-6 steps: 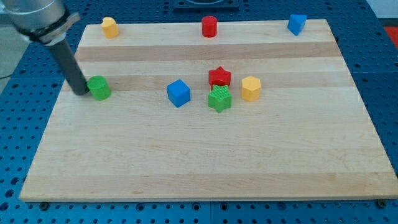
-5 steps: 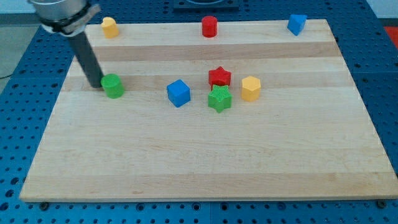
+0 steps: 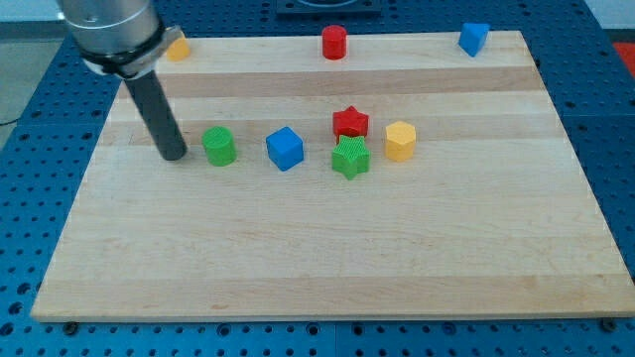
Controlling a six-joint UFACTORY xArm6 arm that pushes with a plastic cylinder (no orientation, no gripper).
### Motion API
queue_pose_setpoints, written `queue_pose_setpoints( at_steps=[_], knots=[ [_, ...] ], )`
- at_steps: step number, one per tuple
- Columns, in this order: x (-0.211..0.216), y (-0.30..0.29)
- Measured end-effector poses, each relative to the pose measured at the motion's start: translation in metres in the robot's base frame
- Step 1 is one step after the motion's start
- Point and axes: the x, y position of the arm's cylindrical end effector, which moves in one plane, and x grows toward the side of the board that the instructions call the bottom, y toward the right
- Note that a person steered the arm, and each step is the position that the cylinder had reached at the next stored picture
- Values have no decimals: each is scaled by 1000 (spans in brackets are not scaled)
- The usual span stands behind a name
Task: Slide the green circle into the blue cube
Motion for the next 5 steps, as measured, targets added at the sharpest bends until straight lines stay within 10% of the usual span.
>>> queue_pose_setpoints(
  at_steps=[5],
  knots=[
    [-19,67]
  ],
)
